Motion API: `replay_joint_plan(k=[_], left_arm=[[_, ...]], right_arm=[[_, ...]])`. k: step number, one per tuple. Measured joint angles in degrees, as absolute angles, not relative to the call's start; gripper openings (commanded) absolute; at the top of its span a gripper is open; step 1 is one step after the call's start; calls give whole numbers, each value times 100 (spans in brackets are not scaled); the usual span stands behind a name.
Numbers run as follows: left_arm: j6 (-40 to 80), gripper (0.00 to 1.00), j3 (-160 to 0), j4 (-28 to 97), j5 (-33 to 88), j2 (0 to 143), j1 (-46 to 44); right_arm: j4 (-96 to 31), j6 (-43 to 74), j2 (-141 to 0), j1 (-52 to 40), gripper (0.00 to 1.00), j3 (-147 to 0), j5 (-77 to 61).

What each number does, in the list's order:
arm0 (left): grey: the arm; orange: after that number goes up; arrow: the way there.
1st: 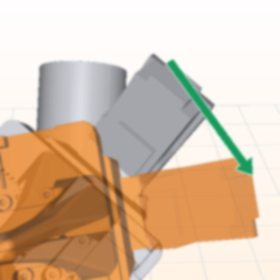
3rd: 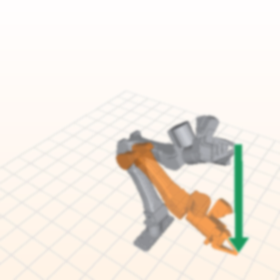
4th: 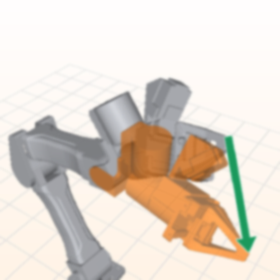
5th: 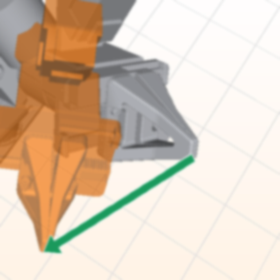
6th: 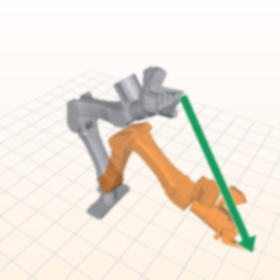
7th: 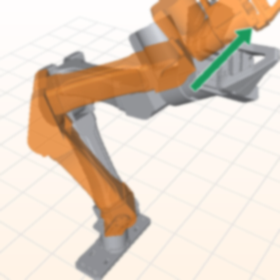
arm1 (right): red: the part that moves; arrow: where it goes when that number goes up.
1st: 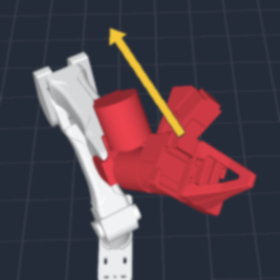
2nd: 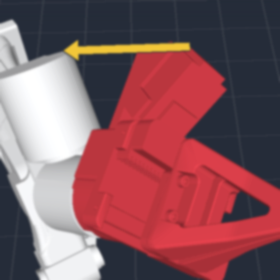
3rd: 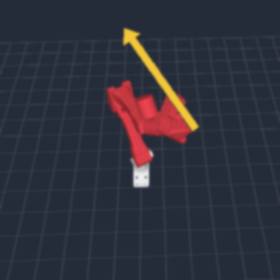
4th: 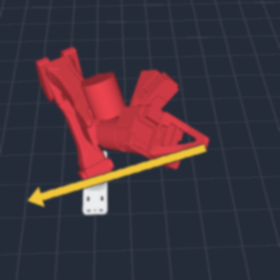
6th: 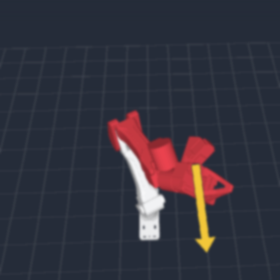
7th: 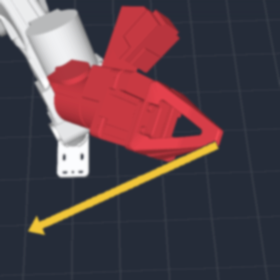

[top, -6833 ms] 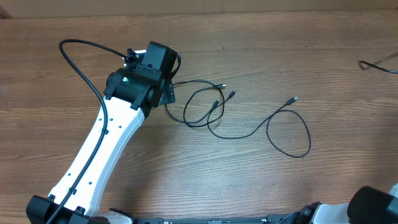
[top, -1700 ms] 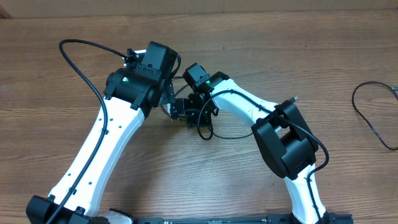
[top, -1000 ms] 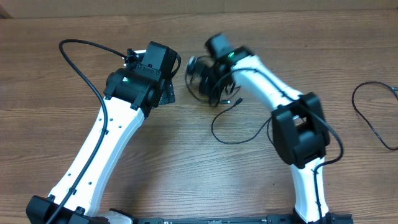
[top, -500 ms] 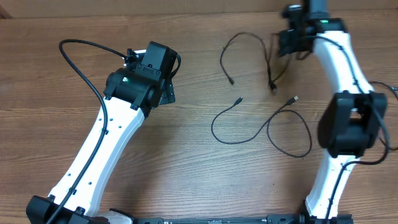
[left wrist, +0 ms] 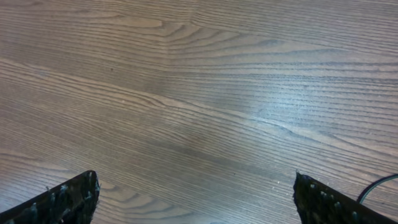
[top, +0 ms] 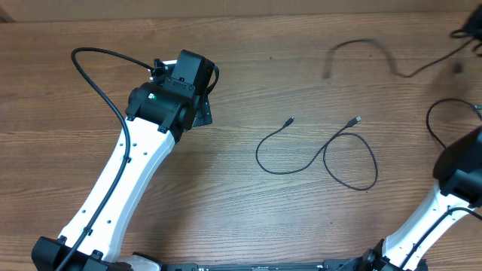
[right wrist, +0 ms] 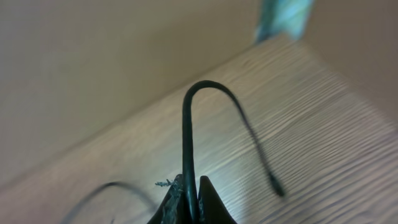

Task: Untangle cables

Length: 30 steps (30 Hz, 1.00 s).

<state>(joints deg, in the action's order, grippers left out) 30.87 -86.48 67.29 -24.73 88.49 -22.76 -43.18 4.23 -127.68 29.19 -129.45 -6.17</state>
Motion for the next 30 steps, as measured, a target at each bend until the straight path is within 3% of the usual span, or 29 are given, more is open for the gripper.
replay_joint_plan(k=[9,10,13,16,17,23,30], left_arm=[[3087,100,-8648,6729,-2473,8849,-2276],[3087,100,-8648,6731,-2473,8849,-2276],[3087,100,-8648,6726,-2473,8849,-2276],[3087,100,-8648,6729,-2473,8849,-2276],[3087,100,-8648,6729,-2473,8849,-2276],[3087,100,-8648,6729,-2473,8849,-2276],[3087,100,-8648,6729,-2473,8849,-2276]], right_arm=[[-4235,486,-12748,3179,7,-13487,-440],[-4296,440,-12748,3175,16,-13487,-416],[-4351,329,-12748,3173,26,-13487,-340],[-4547,270,-12750,3173,70,-13487,-211],[-4644,220,-12752,3173,77,-13487,-176],[-4993,34,-12905,3173,100,-13489,-128],[-5684,-392,-12973,3146,100,-13489,-1667]])
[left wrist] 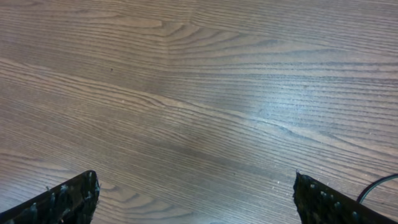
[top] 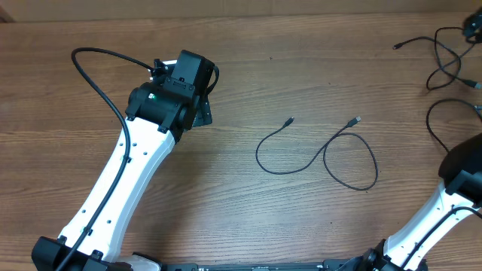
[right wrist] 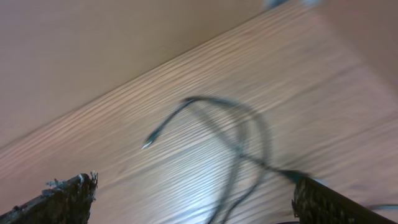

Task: Untangle cables

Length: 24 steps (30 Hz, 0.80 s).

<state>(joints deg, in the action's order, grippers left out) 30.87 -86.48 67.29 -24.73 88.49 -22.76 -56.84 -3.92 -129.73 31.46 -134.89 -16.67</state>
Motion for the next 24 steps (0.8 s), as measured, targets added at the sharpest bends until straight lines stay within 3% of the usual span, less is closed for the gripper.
replay_joint_plan(k=[3,11,16,24], left_arm=[[3087,100,-8648,6729,-2473,8849,-2276],[3087,100,-8648,6729,-2473,8849,-2276],[3087,100,-8648,6726,-2473,8849,-2276],[3087,99,-8648,6726,-2473,8849,-2276]], right_arm=[[-5990,-1000,-12973,2985,100,-13489,-2495],[-6300,-1774,-12973,2108,100,-13489,-3004],[-6097,-1828,-13205,1608,100,-13498,-2766],[-5857,-1678,-14320,1581,100,-13504,-1883]])
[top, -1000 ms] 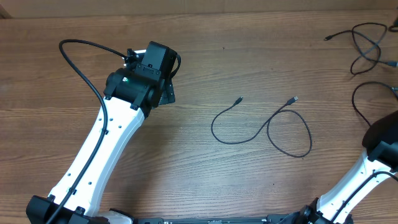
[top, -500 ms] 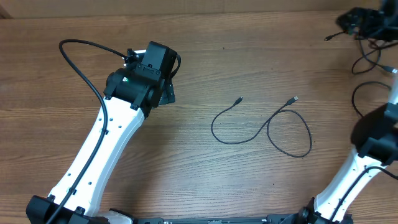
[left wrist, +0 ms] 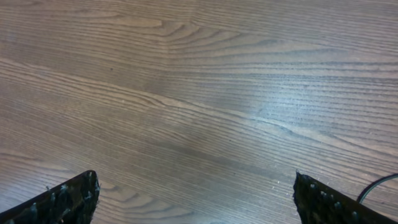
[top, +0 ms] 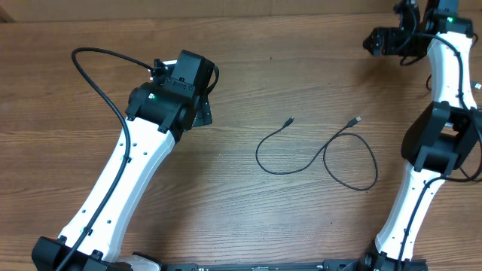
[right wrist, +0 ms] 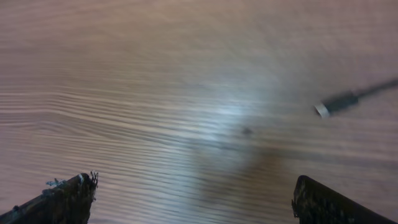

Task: Untangle cables

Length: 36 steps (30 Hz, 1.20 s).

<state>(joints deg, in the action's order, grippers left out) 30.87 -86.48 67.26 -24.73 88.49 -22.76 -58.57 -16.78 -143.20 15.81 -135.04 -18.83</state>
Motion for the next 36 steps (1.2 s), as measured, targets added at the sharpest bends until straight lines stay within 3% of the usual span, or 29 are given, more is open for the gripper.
replay_joint_plan(k=[20,27,36], left_arm=[[3087,99,-8648,6729,-2473,8849,-2276],[3087,100,-8648,6729,-2473,8849,-2276],[3087,100,-8648,6729,-2473,8849,-2276]], right_arm=[[-5789,-1267,-14942,3433,100,-13504,-1155],[-5752,-443,-14942,4145,100,-13504,-891],[-5874,-604,-14942,4423,98,-13504,-2980]])
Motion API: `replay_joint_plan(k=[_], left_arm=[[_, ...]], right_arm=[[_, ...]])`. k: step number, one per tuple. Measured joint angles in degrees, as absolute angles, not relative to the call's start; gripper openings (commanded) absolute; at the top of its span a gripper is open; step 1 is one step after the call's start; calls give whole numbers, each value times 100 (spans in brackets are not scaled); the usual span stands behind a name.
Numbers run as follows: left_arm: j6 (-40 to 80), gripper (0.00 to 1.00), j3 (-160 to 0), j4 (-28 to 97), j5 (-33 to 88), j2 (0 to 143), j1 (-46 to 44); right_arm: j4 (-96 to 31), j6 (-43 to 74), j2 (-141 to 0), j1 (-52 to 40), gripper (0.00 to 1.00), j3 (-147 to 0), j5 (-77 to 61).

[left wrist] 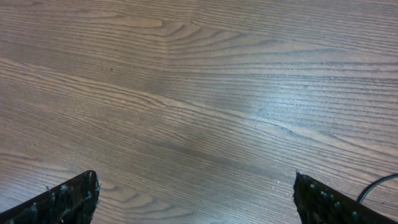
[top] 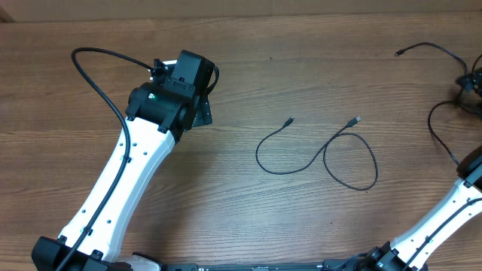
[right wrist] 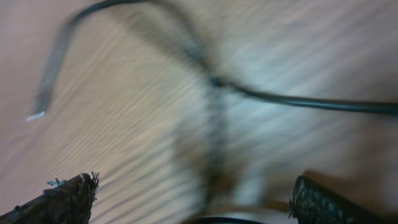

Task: Untangle cables

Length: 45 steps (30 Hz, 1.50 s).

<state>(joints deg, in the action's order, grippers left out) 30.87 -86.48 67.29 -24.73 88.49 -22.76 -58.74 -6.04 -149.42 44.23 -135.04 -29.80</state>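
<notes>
One black cable (top: 331,162) lies mid-table with a loop and both plugs pointing to the back. A second black cable (top: 433,48) lies at the back right, its free plug toward the left. In the blurred right wrist view this second cable (right wrist: 292,101) arcs across the wood, with a strand running down toward the gap of my open right gripper (right wrist: 197,178). That gripper sits at the overhead view's right edge (top: 472,81). My left gripper (left wrist: 195,176) is open over bare wood, far left of both cables.
The left arm (top: 143,162) stretches from the front left to the back, with its own black hose (top: 102,64) arching over the table. The right arm's white link (top: 444,218) stands at the front right. The table's back edge (top: 241,13) is near.
My right arm reached along the back edge, open over wood near a plug. It is now at the far right edge, open above the second cable. The left arm has not moved.
My right gripper was first shut on the second cable, holding it up at the back right. A second later it was open and the cable lay in the back right corner. Then it hovered open at the back, and now over that cable at the right edge.
</notes>
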Motion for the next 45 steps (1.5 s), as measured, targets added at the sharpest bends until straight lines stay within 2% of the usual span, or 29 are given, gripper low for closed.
replay_joint_plan(k=[5,9,13,22,26,30,37,45], left_arm=[[3087,99,-8648,6729,-2473,8849,-2276],[3087,100,-8648,6729,-2473,8849,-2276],[3087,100,-8648,6729,-2473,8849,-2276],[3087,100,-8648,6731,-2473,8849,-2276],[3087,99,-8648,6729,-2473,8849,-2276],[3087,99,-8648,6726,-2475,8849,-2276],[3087,100,-8648,6729,-2473,8849,-2276],[3087,100,-8648,6729,-2473,8849,-2276]], right_arm=[[-6001,-1409,-14942,4178,98,-13504,-4515],[-6160,-1660,-14942,3848,98,-13504,-4847],[-6842,-1933,-14942,3413,97,-13504,-4838],[-8110,-1686,-14912,2034,89,-13506,-2867],[-8556,-1332,-14811,1455,98,-13506,-2023],[-8720,-899,-14545,1059,99,-13506,-1330],[-9212,764,-13570,506,100,-13506,-156],[-9419,2108,-13485,-362,100,-13509,849]])
